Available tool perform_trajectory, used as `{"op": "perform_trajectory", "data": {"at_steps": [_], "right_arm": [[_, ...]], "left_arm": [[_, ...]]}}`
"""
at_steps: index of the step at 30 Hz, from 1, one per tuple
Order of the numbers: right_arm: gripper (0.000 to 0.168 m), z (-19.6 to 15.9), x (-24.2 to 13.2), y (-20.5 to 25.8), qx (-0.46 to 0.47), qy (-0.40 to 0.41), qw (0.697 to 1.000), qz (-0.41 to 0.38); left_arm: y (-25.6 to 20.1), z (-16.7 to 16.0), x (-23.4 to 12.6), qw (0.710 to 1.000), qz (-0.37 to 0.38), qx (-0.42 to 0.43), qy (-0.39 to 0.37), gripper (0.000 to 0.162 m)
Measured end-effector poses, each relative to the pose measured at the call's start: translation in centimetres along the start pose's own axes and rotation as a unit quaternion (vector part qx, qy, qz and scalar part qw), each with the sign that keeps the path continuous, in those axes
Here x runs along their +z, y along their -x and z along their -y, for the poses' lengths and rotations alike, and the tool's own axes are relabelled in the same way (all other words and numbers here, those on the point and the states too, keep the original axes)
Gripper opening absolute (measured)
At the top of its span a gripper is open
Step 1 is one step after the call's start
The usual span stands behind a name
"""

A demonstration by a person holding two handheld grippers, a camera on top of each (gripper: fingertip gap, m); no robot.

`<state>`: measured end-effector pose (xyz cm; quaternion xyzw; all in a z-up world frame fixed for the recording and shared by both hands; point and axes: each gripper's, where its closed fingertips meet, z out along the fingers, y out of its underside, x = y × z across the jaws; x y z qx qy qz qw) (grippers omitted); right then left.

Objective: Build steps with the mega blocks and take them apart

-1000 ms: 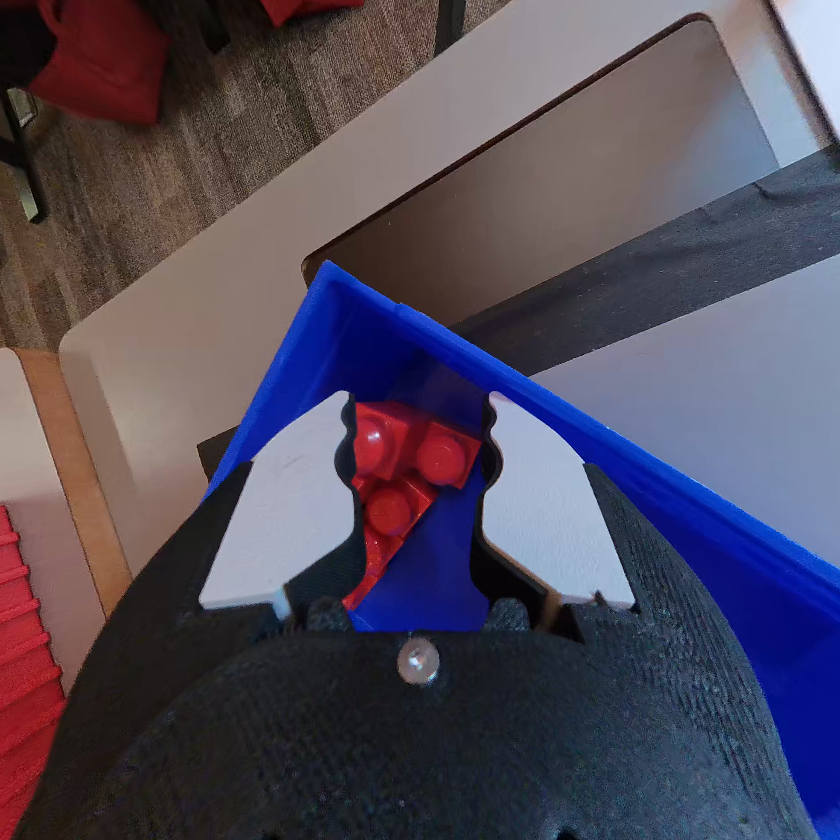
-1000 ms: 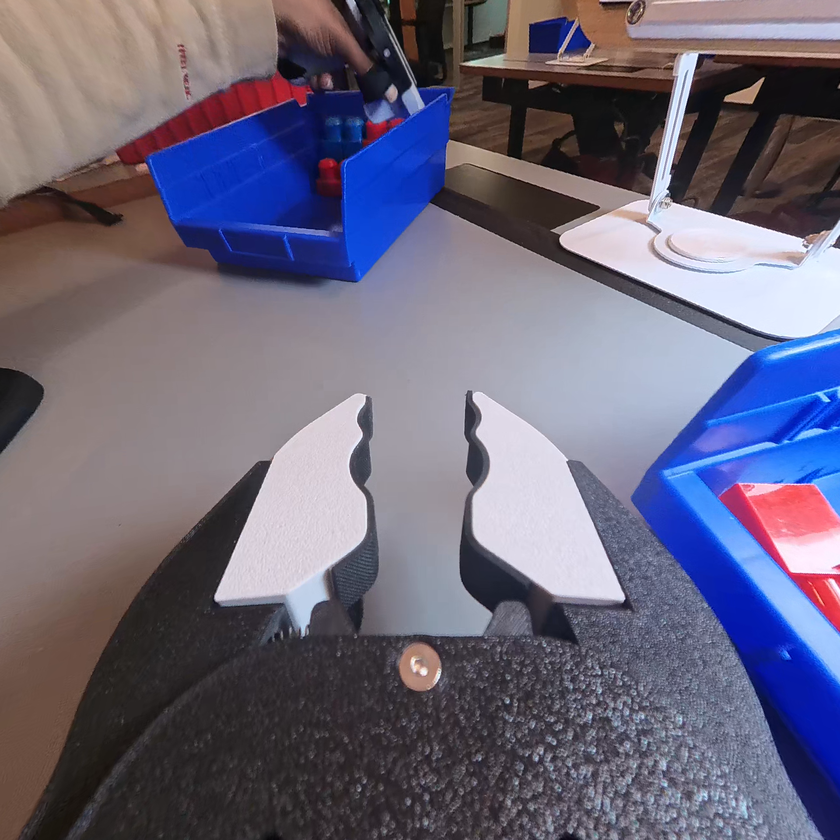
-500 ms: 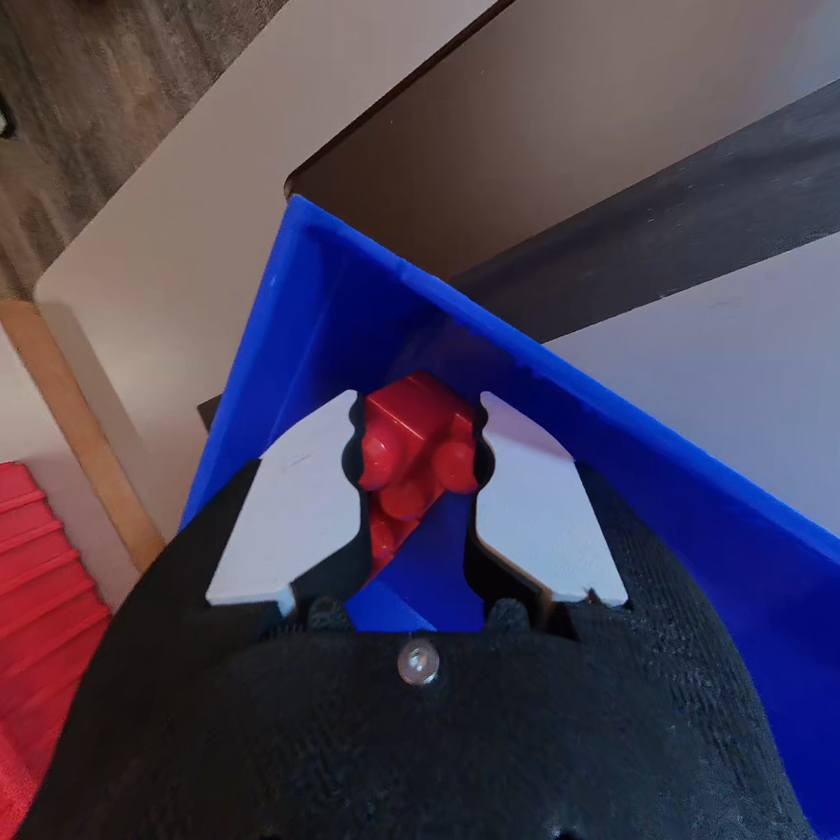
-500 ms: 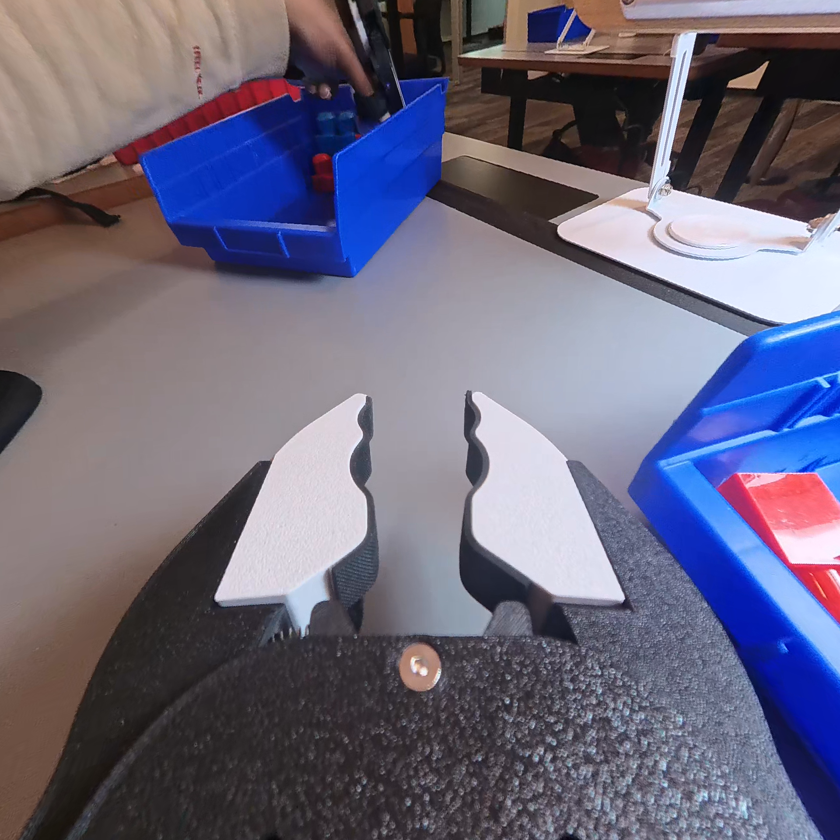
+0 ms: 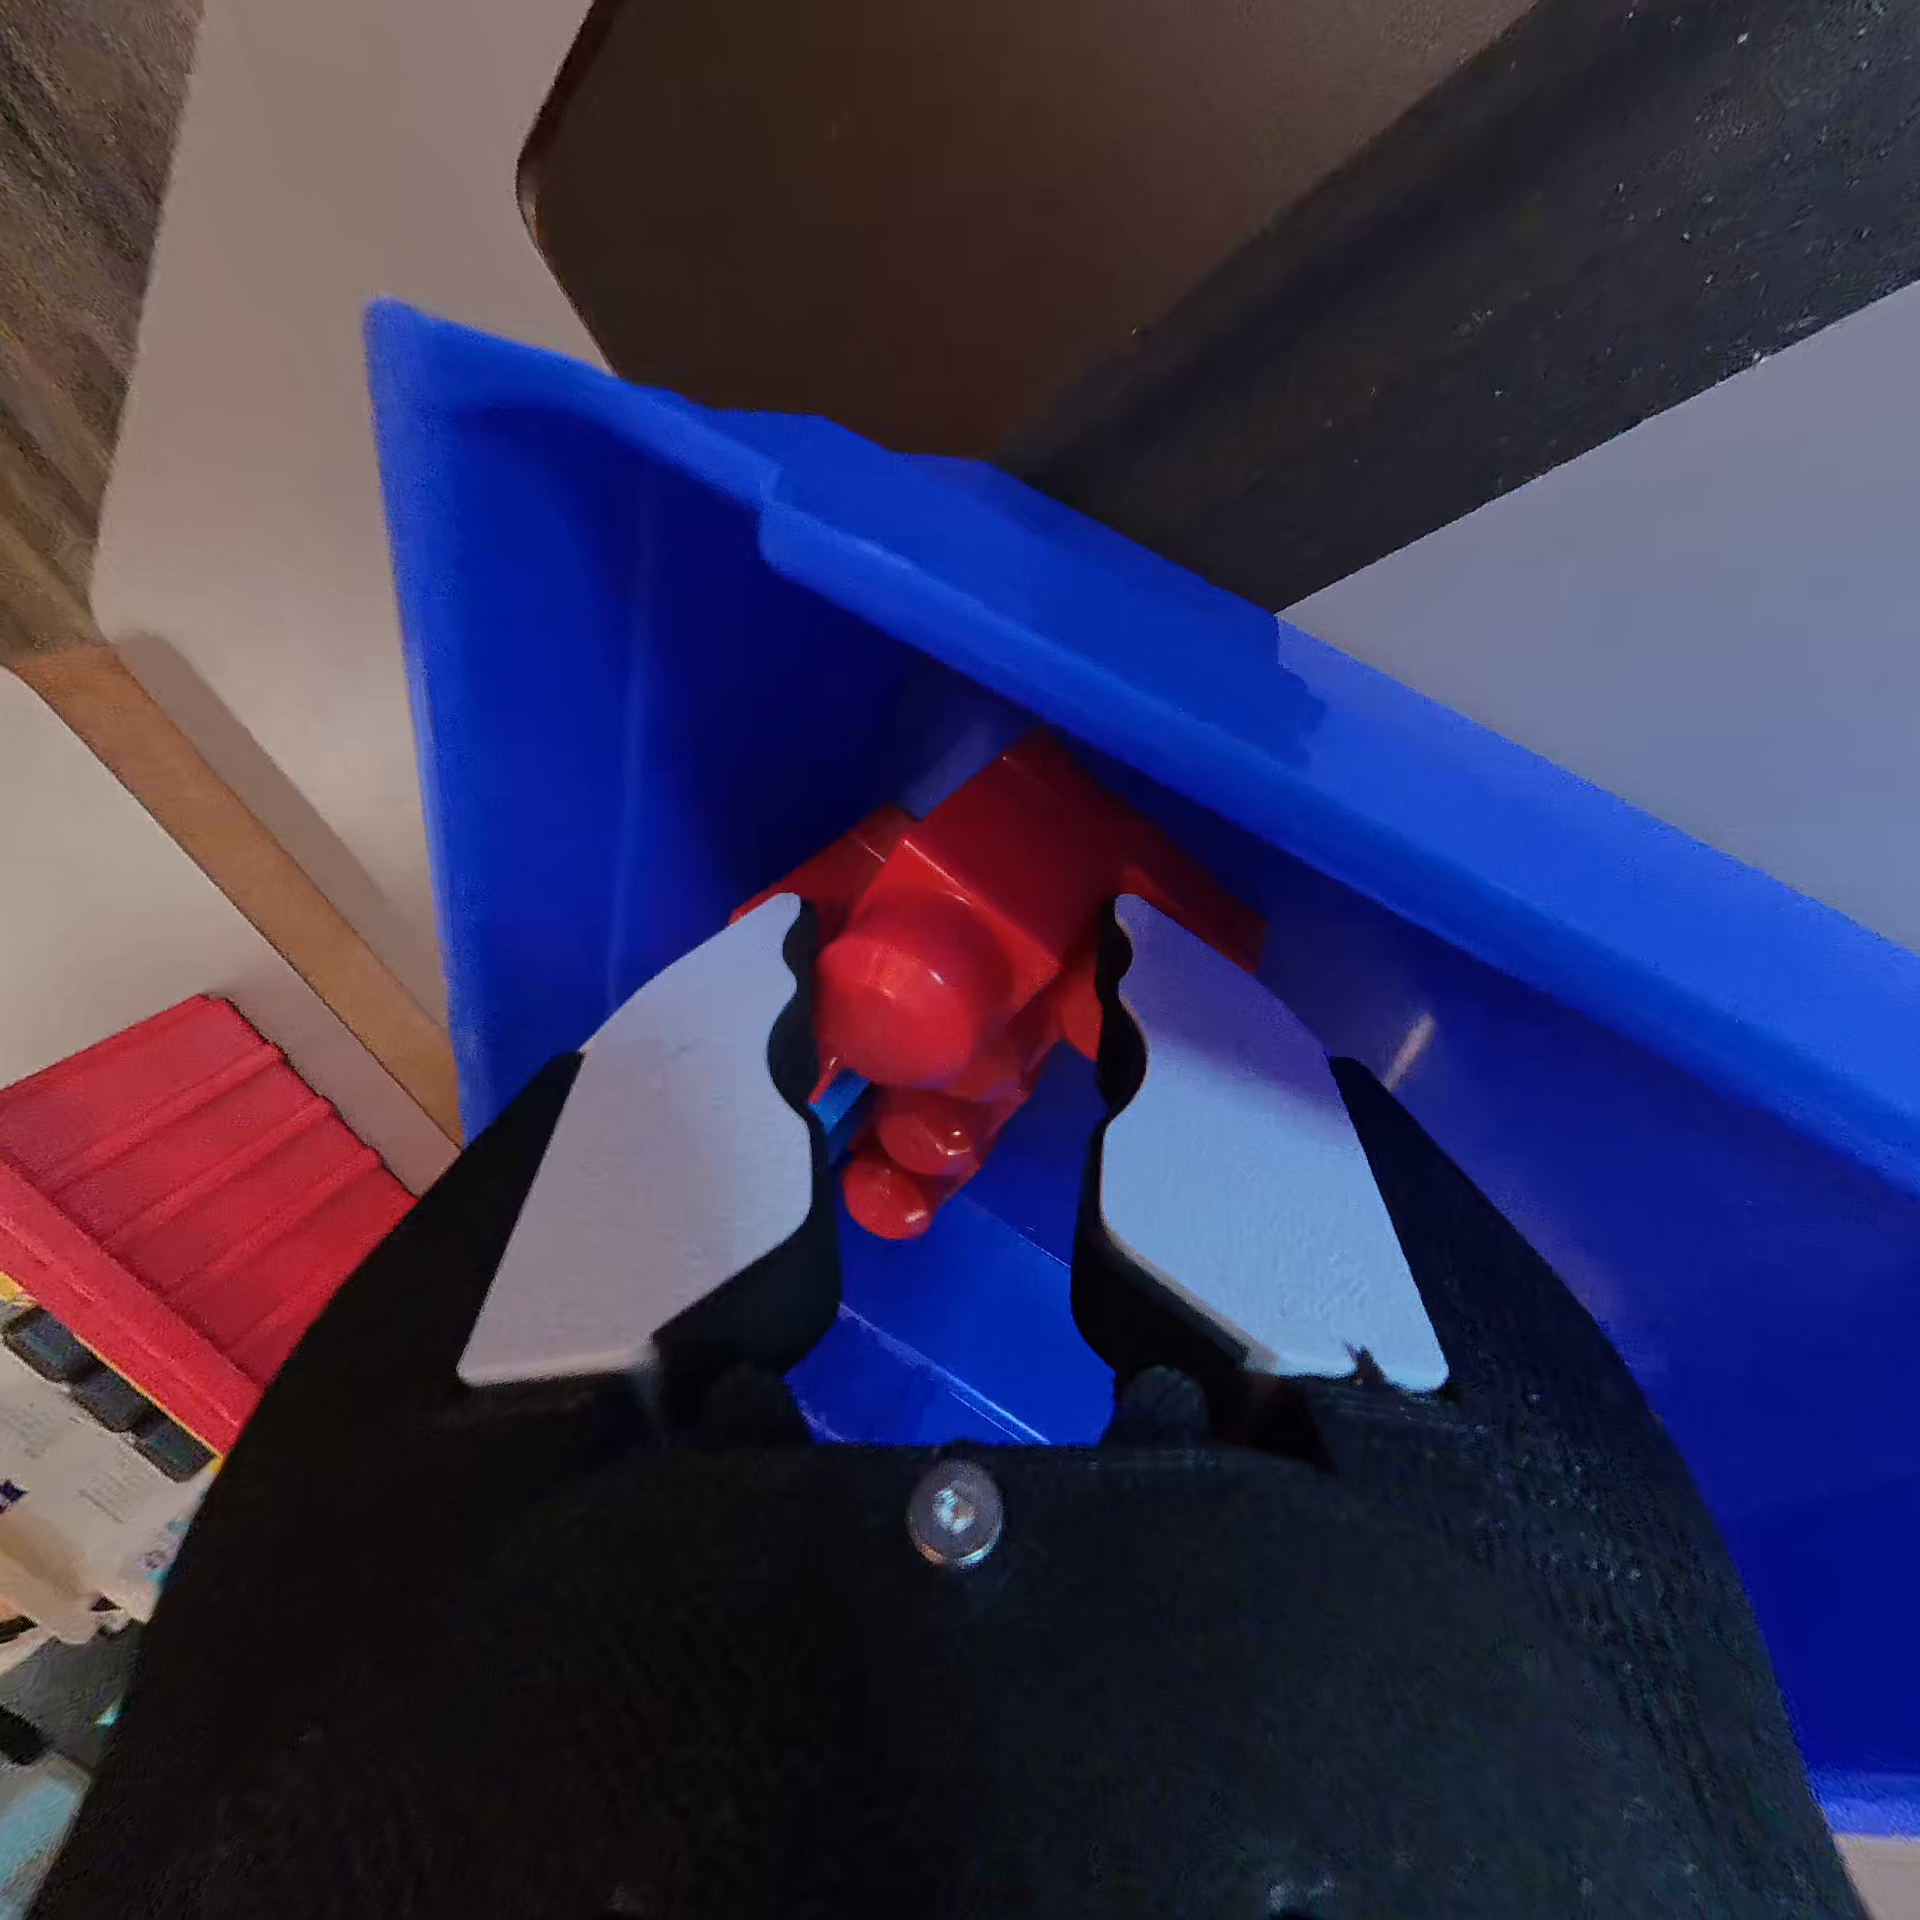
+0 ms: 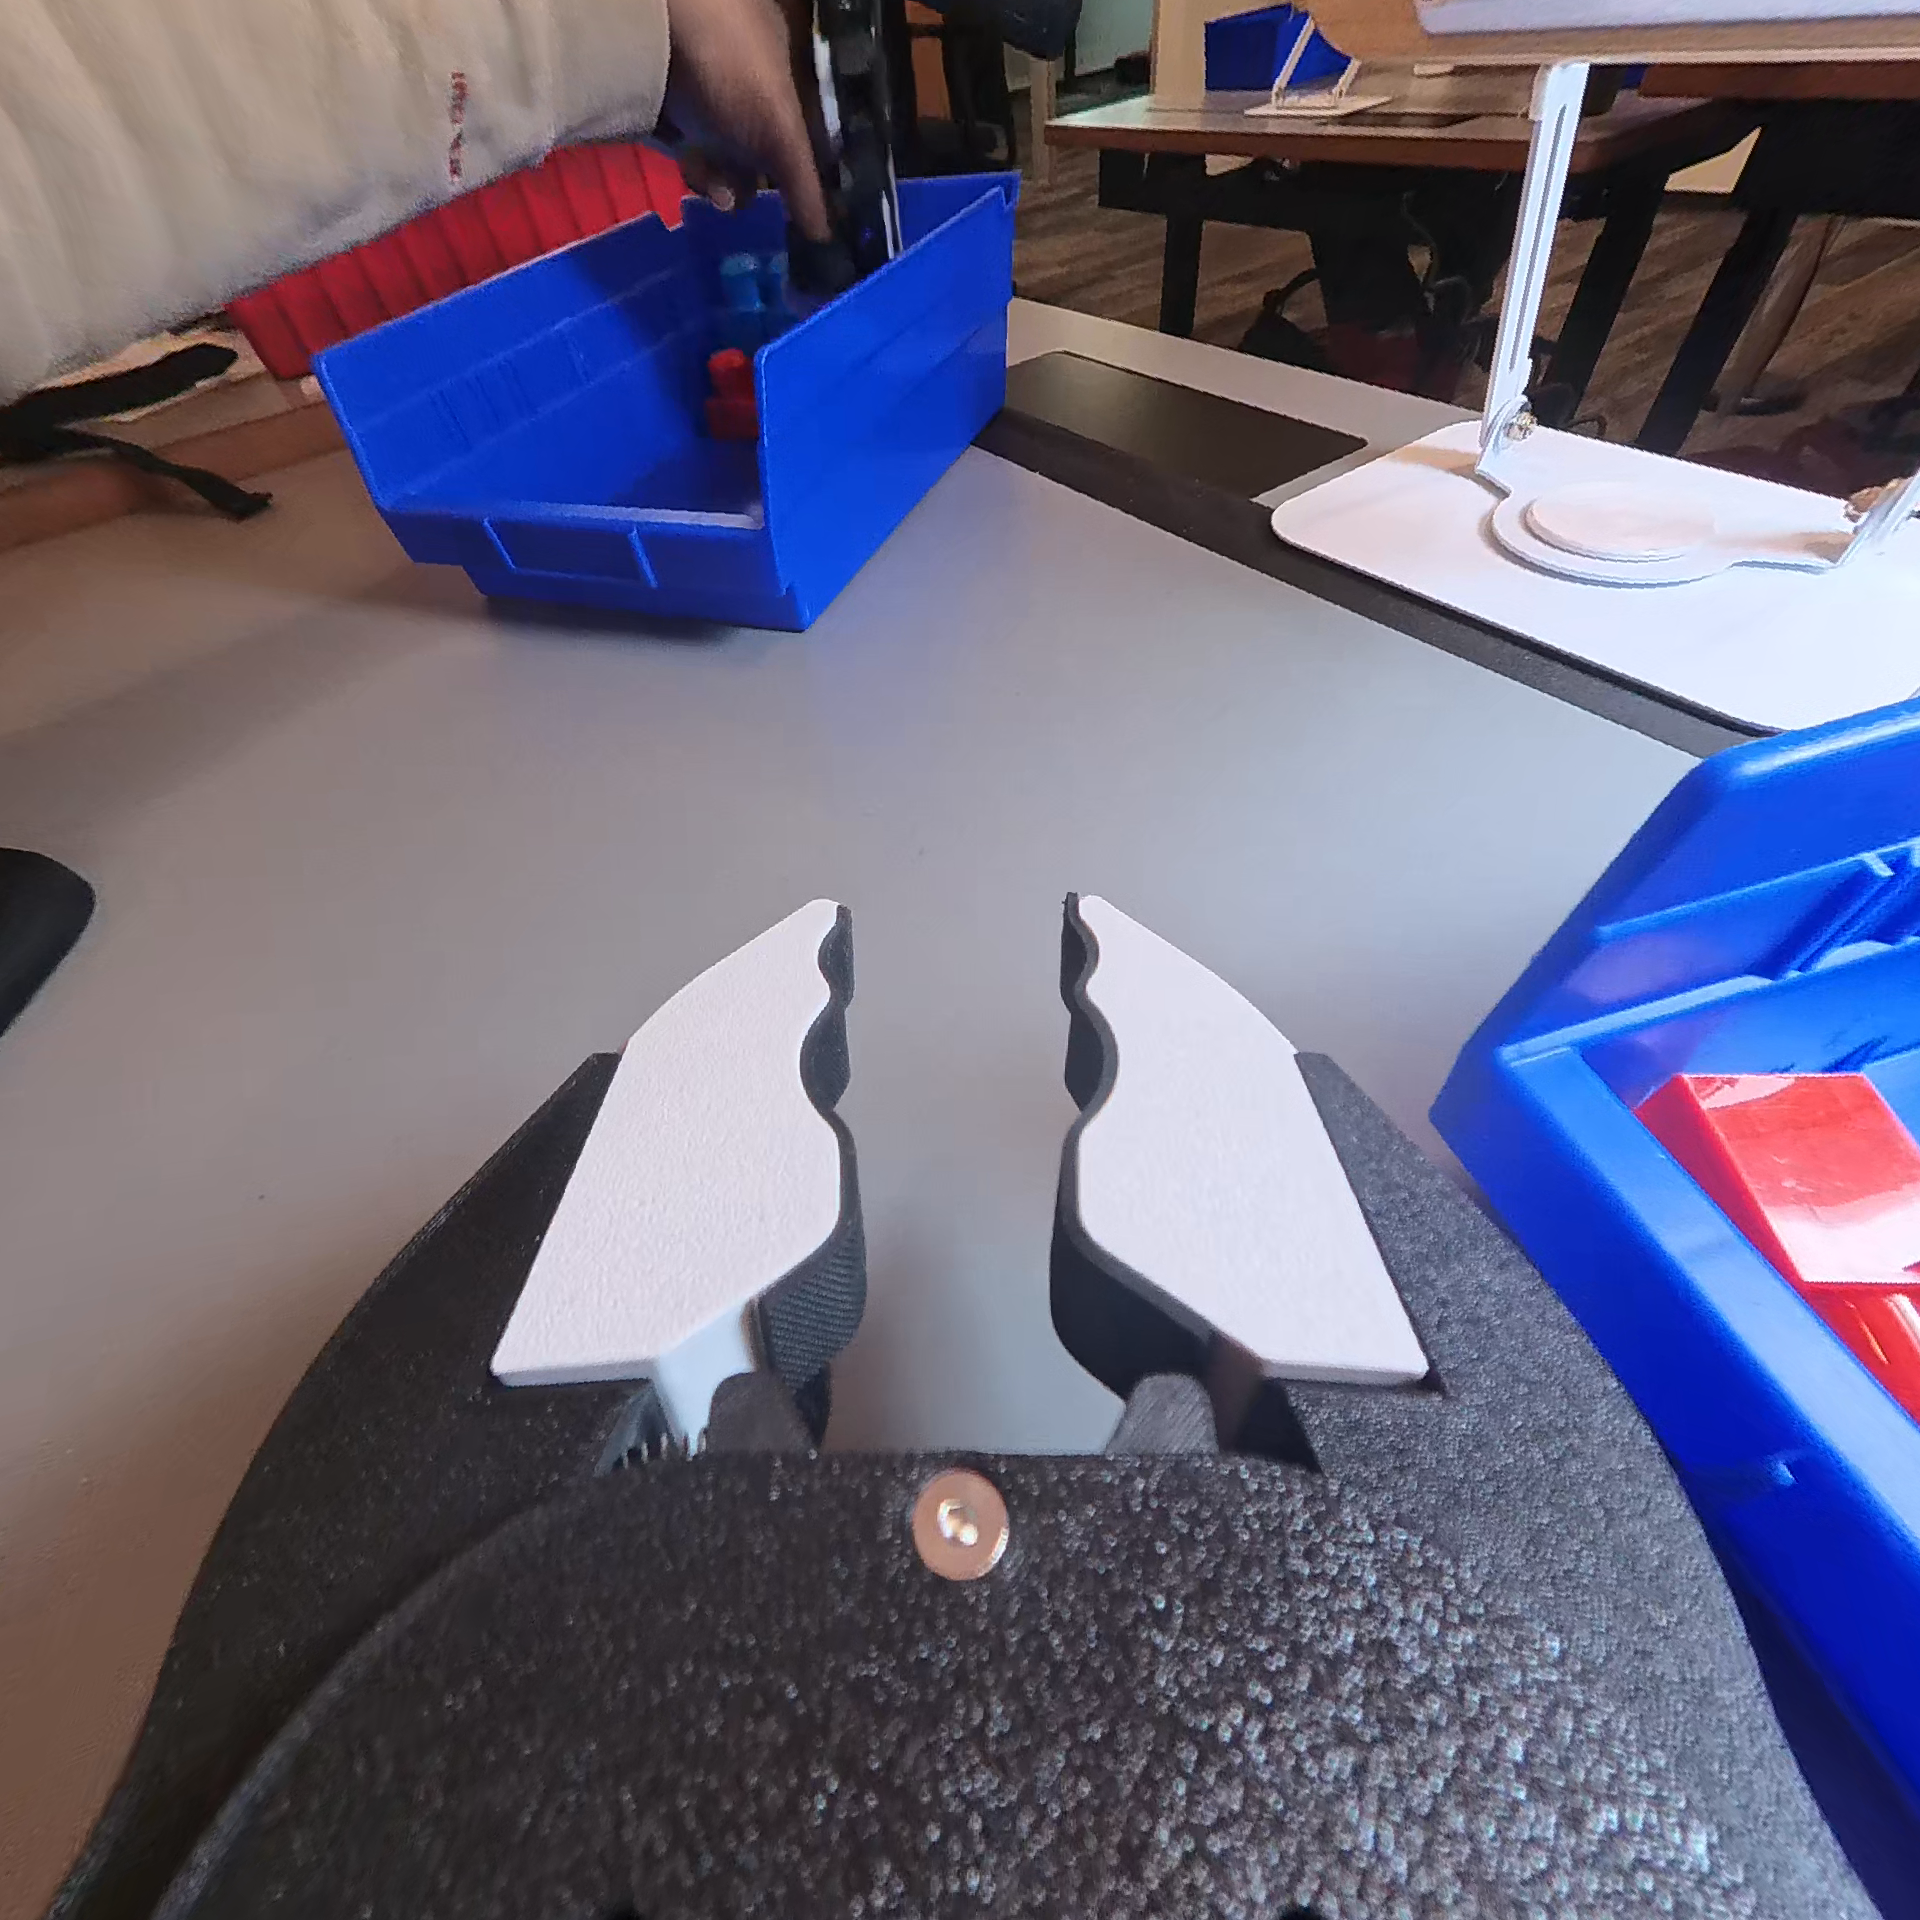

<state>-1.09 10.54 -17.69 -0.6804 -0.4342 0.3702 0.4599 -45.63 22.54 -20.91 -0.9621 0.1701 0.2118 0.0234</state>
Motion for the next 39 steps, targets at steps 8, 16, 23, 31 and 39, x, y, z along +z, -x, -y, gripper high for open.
{"op": "perform_trajectory", "data": {"at_steps": [8, 16, 23, 31, 39], "right_arm": [[0.039, 0.2, -0.2, 0.3, -0.007, -0.002, 1.000, 0.000], [0.043, 1.4, -0.6, 1.7, -0.013, -0.030, 0.999, 0.025], [0.058, 4.4, -2.9, 8.5, -0.018, -0.087, 0.981, 0.175], [0.048, 4.4, -3.5, 12.7, 0.176, -0.044, 0.934, 0.306], [0.034, 2.7, -2.7, 12.7, 0.194, -0.018, 0.931, 0.309]], "left_arm": [[-0.2, -0.6, -3.9, 0.995, 0.043, 0.057, -0.071, 0.046], [-10.9, -2.1, -18.7, 0.907, -0.044, 0.074, -0.412, 0.045], [-29.3, -6.9, -28.0, 0.667, -0.308, 0.137, -0.664, 0.045], [-36.9, -8.9, -28.4, 0.574, -0.344, 0.168, -0.724, 0.043], [-37.9, -9.9, -26.3, 0.590, -0.295, 0.198, -0.725, 0.042]]}}
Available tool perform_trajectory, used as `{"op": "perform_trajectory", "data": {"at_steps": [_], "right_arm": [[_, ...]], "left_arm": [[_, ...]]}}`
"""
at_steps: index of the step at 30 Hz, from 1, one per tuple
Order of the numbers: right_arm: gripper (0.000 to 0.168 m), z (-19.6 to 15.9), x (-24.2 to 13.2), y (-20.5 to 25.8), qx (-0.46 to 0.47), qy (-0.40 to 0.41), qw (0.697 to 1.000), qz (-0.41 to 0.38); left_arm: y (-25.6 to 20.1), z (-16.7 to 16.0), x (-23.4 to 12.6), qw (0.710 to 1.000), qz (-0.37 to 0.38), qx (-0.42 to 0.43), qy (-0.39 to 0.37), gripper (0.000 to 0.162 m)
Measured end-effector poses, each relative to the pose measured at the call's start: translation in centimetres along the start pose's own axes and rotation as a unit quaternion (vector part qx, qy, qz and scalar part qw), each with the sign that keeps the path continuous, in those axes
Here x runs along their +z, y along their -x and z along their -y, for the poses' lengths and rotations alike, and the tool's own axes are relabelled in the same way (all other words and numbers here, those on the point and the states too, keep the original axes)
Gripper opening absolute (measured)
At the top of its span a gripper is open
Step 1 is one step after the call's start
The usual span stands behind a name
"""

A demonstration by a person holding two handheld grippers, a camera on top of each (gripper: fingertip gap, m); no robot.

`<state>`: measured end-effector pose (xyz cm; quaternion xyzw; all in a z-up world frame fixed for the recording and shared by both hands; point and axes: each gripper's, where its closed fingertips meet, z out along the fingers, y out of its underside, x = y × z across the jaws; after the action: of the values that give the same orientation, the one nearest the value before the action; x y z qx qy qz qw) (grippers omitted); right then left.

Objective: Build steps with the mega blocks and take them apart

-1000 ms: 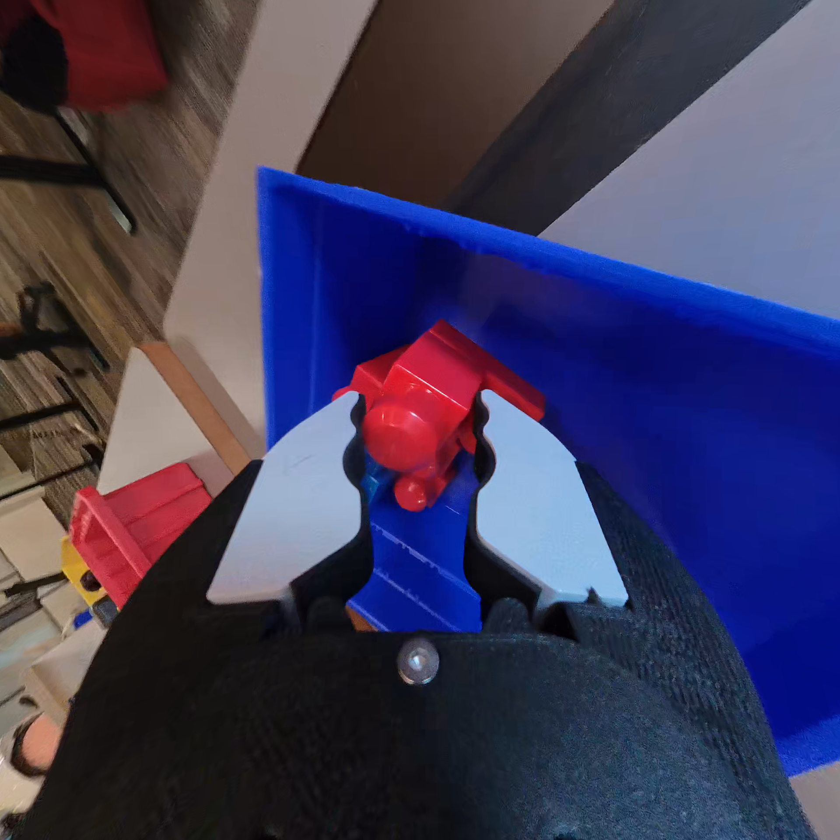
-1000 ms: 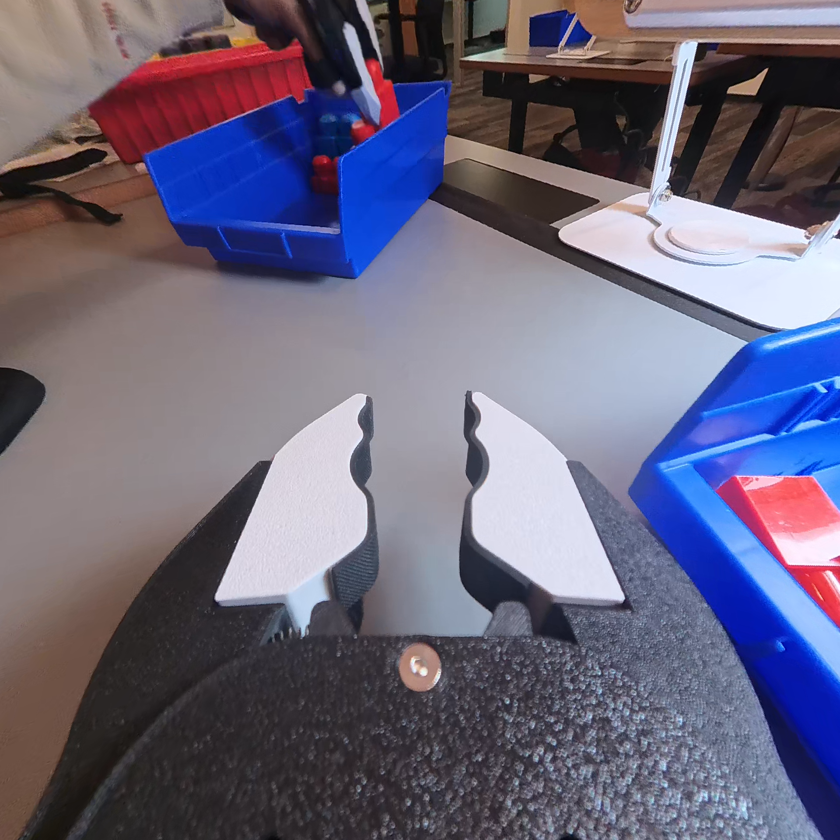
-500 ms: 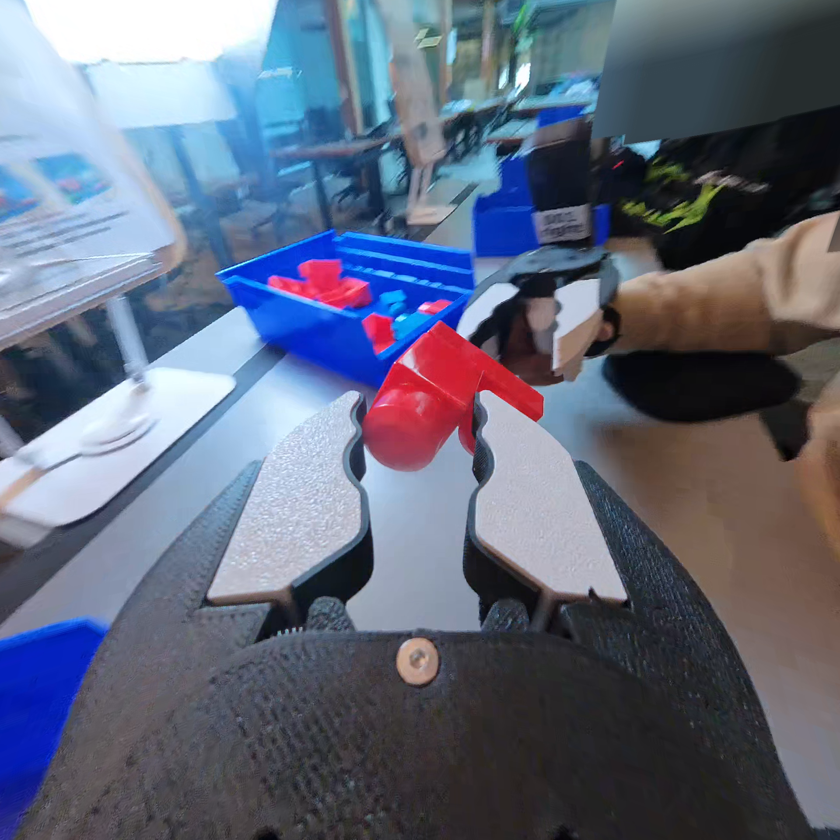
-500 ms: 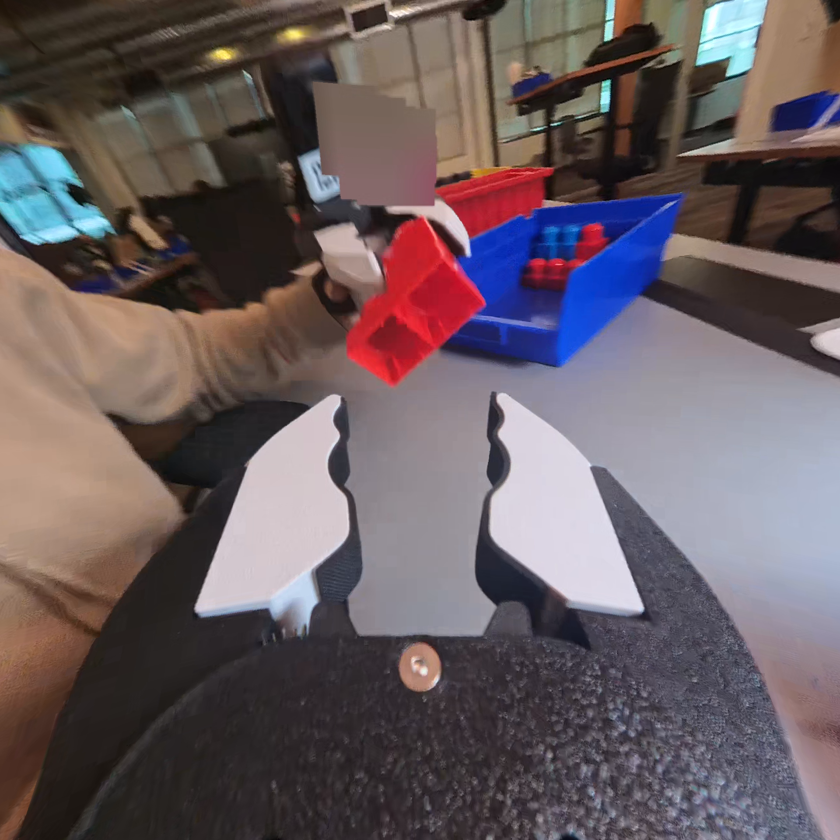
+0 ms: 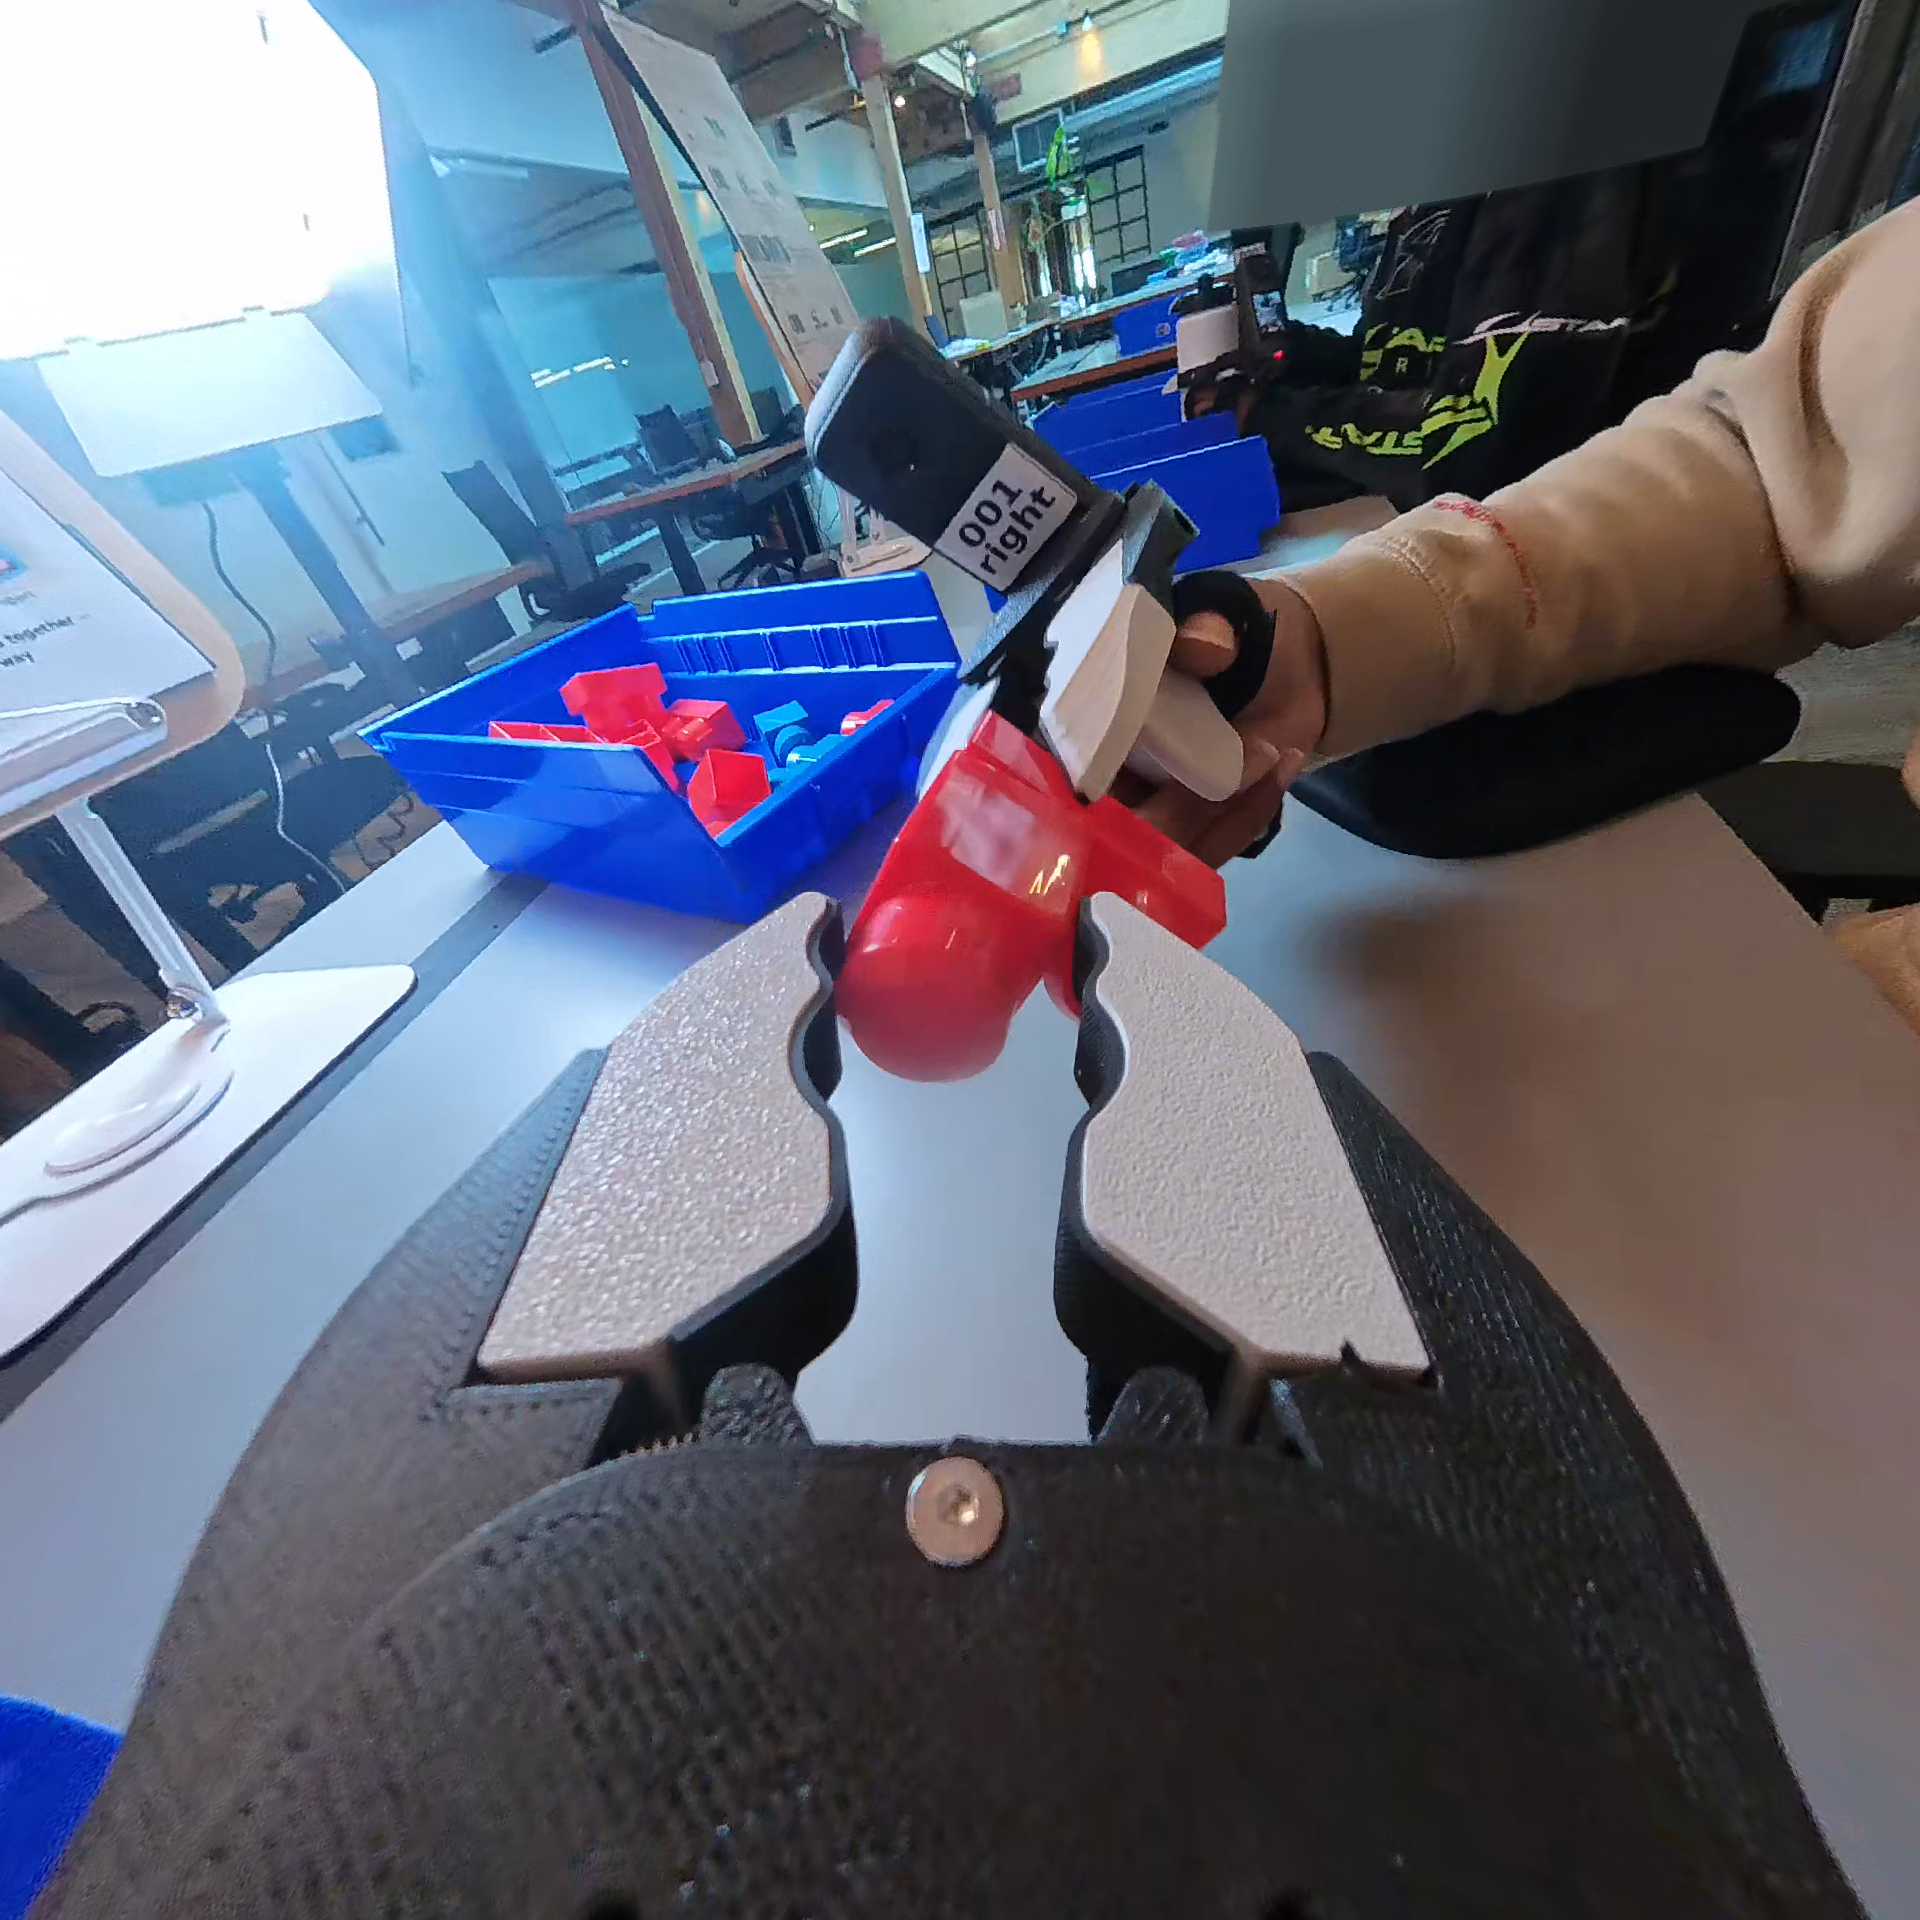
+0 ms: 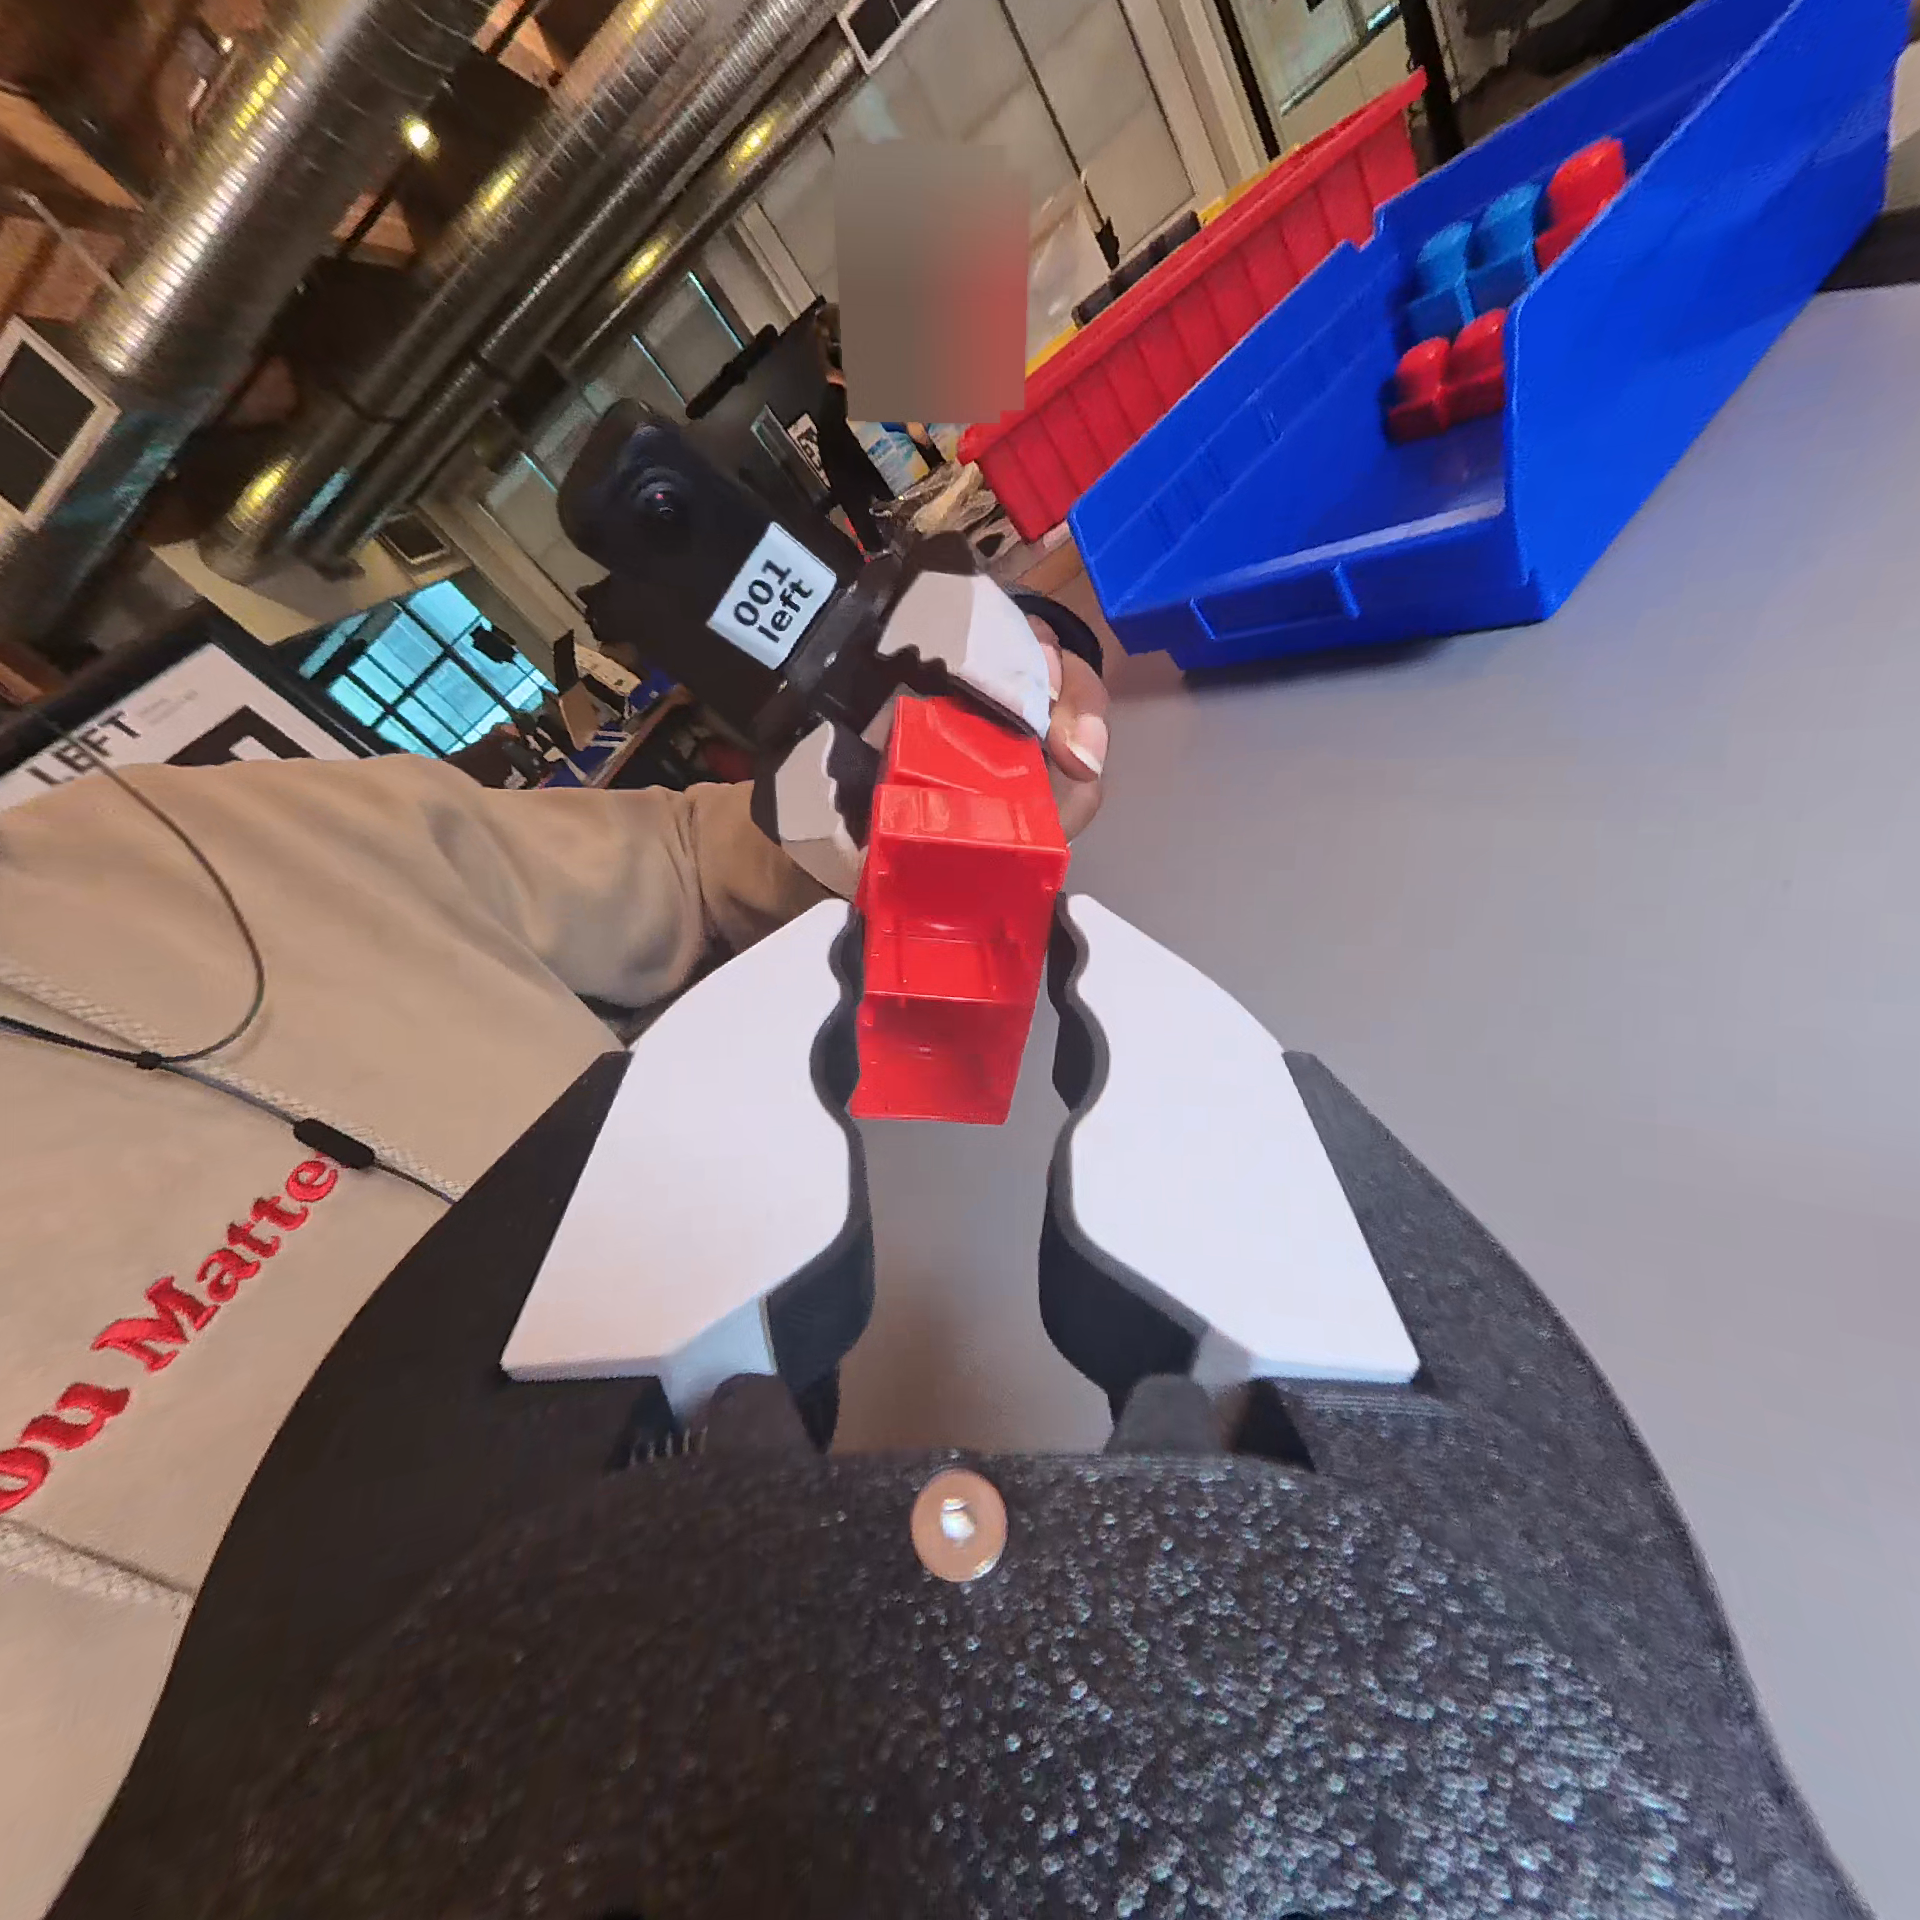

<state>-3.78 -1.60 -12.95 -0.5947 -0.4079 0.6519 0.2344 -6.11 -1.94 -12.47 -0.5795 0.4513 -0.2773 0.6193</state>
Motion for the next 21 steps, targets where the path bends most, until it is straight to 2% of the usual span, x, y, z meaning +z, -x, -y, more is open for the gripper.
{"op": "perform_trajectory", "data": {"at_steps": [5, 8, 11, 14, 19, 21], "right_arm": [[0.034, 2.8, -3.1, -1.2, -0.056, -0.043, 0.996, -0.047], [0.034, 5.6, -7.2, -4.9, -0.143, -0.050, 0.970, -0.193], [0.034, 9.8, -12.5, -9.9, -0.186, -0.042, 0.912, -0.363], [0.035, 13.0, -18.9, -16.6, -0.196, 0.002, 0.819, -0.540], [0.035, 15.4, -24.8, -25.5, -0.173, 0.066, 0.728, -0.660], [0.045, 16.3, -26.5, -27.3, -0.180, 0.074, 0.693, -0.695]], "left_arm": [[3.2, 0.6, -1.7, 0.994, 0.031, -0.096, -0.034, 0.041], [5.4, -0.5, -2.8, 0.988, 0.072, -0.133, -0.033, 0.041], [5.4, -2.4, -2.2, 0.988, 0.083, -0.129, -0.006, 0.042], [4.6, -3.6, -1.3, 0.989, 0.075, -0.126, 0.016, 0.042], [4.2, -4.7, -0.8, 0.990, 0.075, -0.115, 0.039, 0.042], [4.3, -4.8, -0.8, 0.990, 0.077, -0.112, 0.041, 0.042]]}}
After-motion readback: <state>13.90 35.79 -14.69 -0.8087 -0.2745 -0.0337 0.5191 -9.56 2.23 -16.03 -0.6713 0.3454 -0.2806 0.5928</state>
